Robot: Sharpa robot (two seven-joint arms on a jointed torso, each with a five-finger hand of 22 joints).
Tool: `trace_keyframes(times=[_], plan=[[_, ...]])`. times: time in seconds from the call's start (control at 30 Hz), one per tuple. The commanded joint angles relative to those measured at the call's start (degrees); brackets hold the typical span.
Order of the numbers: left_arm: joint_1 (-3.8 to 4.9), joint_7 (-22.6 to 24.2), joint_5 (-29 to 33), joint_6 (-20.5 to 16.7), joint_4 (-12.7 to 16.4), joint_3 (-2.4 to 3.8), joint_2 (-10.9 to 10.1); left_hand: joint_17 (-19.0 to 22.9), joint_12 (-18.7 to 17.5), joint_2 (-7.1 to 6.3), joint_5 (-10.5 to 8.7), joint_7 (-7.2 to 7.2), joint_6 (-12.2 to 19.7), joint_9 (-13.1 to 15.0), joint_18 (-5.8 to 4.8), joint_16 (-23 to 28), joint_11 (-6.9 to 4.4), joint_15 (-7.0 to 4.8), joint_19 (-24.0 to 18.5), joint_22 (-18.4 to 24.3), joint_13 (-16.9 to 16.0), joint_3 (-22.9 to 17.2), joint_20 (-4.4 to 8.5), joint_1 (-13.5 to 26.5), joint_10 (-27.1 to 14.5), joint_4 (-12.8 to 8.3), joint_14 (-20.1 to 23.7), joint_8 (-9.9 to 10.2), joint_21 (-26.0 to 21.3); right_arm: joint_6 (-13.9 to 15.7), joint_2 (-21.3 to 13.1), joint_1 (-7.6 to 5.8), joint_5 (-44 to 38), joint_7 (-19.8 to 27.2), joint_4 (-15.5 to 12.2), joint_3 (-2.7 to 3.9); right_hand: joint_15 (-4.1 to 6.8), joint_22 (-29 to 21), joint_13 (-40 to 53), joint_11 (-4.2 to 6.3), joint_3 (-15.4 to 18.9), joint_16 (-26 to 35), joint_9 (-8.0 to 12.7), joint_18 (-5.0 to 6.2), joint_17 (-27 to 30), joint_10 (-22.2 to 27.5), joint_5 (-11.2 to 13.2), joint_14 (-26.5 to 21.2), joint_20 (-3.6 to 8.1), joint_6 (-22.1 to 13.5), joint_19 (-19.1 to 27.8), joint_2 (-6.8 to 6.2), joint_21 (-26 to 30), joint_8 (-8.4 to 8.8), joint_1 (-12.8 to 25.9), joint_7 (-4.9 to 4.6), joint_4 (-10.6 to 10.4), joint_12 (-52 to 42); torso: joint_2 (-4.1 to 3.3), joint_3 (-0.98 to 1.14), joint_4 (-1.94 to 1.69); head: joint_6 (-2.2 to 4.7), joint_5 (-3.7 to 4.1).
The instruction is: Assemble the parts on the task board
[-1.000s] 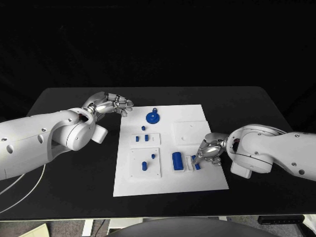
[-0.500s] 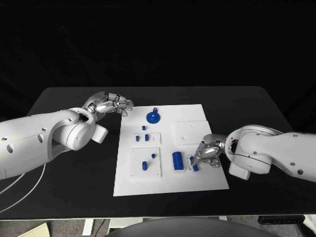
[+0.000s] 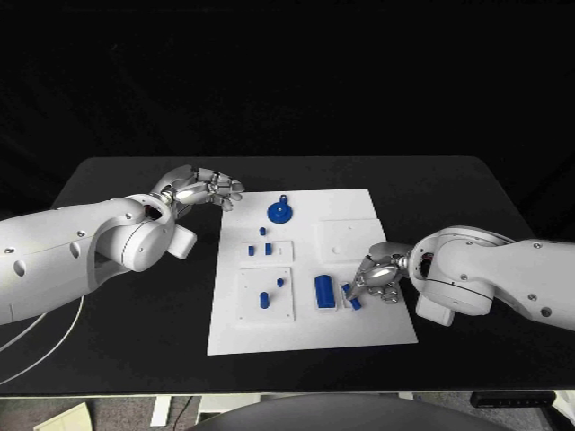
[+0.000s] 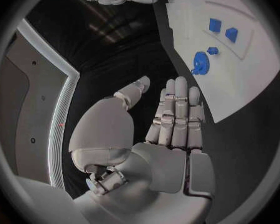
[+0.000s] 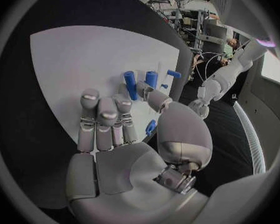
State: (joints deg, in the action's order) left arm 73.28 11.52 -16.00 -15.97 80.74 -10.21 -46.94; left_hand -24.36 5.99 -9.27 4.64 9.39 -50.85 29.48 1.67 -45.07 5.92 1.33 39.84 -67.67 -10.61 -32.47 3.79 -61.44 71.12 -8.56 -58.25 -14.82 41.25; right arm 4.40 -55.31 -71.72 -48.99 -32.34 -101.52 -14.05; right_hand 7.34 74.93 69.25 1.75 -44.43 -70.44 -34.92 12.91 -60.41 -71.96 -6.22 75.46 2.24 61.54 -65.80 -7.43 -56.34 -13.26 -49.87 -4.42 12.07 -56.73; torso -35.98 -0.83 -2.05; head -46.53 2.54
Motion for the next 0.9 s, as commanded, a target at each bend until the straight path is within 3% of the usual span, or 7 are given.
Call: trace_keyframes(times=[0.03,0.33,0.53,0.6,0.9], plan=[[0.05,0.3,-0.2,0.7,0.0,0.05,0.2,-0.1,-0.2,0.48,0.25,-0.07,0.5,-0.1,-0.87,0.2,-0.16,0.05,0.1,-0.1,-0.1,0.0,0.49,-0.1,-0.3,0.3,-0.4,-0.3,-0.4,-0.6,0.1,0.09,0.1,0.7,-0.1,-0.05,0.43,0.5,-0.1,0.16,0.2,0.3,0.2,2.09,0.1,-0.2,0.3,0.0,0.04,0.5,-0.4,-0.11,0.1,-0.18,0.7,-0.07,-0.3,0.1,-0.04,-0.02,0.02,-0.03,-0.05],[0.05,0.3,-0.2,0.7,0.0,0.05,0.1,-0.1,-0.2,0.48,0.24,-0.06,0.5,-0.1,-0.88,0.2,-0.15,0.05,0.1,-0.1,-0.1,0.1,0.48,-0.1,-0.4,0.3,-0.4,-0.3,-0.4,-0.5,0.1,0.09,0.1,0.9,-0.1,-0.04,0.46,0.5,-0.1,0.18,1.7,0.3,0.4,2.09,0.1,-0.2,0.6,0.0,0.13,0.5,-0.5,-1.36,0.2,-0.19,2.1,-0.05,-1.4,0.1,0.04,0.00,-0.02,-0.12,-0.17],[0.05,0.3,-0.2,0.7,0.0,0.05,0.1,-0.1,-0.2,0.48,0.24,-0.06,0.5,-0.1,-0.88,0.2,-0.15,0.05,0.1,-0.1,-0.1,0.1,0.48,-0.1,-0.4,0.3,-0.4,-0.3,-0.4,-0.6,0.1,0.09,0.0,1.0,0.0,-0.04,0.47,0.5,0.0,0.19,2.0,0.3,0.4,2.09,0.1,-0.2,0.9,0.0,0.15,0.5,-0.5,-1.50,0.2,-0.20,2.3,-0.03,-1.7,0.1,0.04,0.00,0.03,-0.15,-0.21],[0.05,0.3,-0.2,0.7,0.0,0.05,0.1,-0.1,-0.2,0.47,0.24,-0.06,0.5,-0.1,-0.88,0.2,-0.15,0.05,0.1,-0.1,-0.1,0.1,0.48,-0.1,-0.4,0.3,-0.4,-0.3,-0.4,-0.5,0.1,0.09,0.0,1.1,0.0,-0.04,0.39,0.5,0.0,0.11,3.7,0.3,0.5,2.09,0.1,-0.2,1.9,0.0,0.00,0.5,-0.5,-2.71,0.2,-0.20,4.7,-0.09,-3.1,0.1,0.04,0.00,0.04,-0.14,-0.20],[0.05,0.2,-0.2,0.7,0.0,0.05,0.1,-0.1,-0.2,0.46,0.23,-0.05,0.5,-0.1,-0.88,0.2,-0.15,0.06,0.1,-0.1,-0.1,0.1,0.48,0.0,-0.4,0.4,-0.4,-0.3,-0.4,-0.8,0.0,0.09,0.0,1.5,-0.1,-0.04,0.61,0.5,0.1,0.29,6.8,0.3,0.6,2.09,0.0,0.0,2.1,-0.1,0.42,0.4,-0.3,-3.23,0.4,-0.25,6.1,0.06,-4.4,0.1,0.03,0.02,0.04,-0.11,-0.20]])
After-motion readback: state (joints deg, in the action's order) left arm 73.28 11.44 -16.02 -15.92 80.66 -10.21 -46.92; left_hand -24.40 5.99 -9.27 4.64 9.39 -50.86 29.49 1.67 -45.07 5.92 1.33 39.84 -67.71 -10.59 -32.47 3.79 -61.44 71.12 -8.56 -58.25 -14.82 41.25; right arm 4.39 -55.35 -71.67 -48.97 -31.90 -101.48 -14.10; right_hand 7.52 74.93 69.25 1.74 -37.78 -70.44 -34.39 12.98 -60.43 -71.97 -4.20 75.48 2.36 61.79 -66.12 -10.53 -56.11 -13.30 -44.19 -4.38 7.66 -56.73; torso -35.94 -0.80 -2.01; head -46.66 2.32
